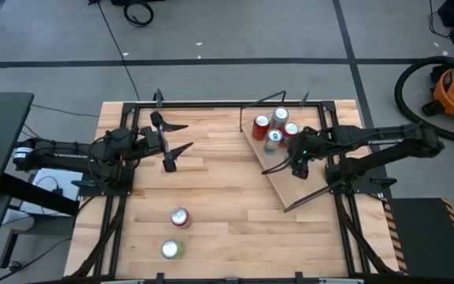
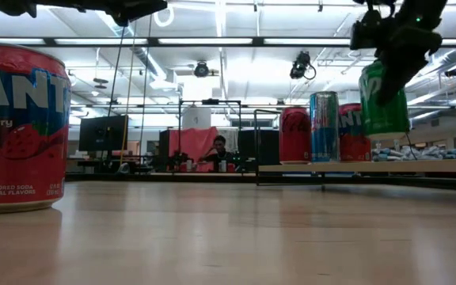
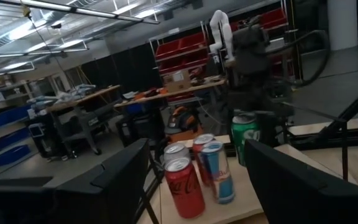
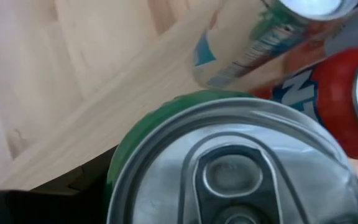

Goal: Place canned beverage on shelf
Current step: Put the green soda can on the shelf

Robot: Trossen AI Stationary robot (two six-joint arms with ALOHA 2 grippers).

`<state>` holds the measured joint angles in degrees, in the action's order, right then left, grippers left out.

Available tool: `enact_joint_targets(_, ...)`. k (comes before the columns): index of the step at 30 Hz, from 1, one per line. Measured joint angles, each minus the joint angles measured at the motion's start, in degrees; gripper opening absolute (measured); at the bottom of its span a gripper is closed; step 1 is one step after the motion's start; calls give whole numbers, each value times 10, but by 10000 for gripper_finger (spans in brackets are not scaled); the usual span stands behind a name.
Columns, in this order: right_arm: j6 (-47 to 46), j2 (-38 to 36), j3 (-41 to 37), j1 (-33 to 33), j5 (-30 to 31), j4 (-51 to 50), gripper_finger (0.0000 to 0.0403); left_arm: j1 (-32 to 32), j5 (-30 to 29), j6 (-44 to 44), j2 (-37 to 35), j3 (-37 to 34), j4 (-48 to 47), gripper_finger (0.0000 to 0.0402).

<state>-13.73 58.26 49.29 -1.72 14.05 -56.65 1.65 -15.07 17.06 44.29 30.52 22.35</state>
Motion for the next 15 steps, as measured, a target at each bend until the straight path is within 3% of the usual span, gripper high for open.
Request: enact_joint_targets(15, 59, -26, -64, -104, -64, 29, 336, 1, 2, -5, 0, 0, -8, 274)
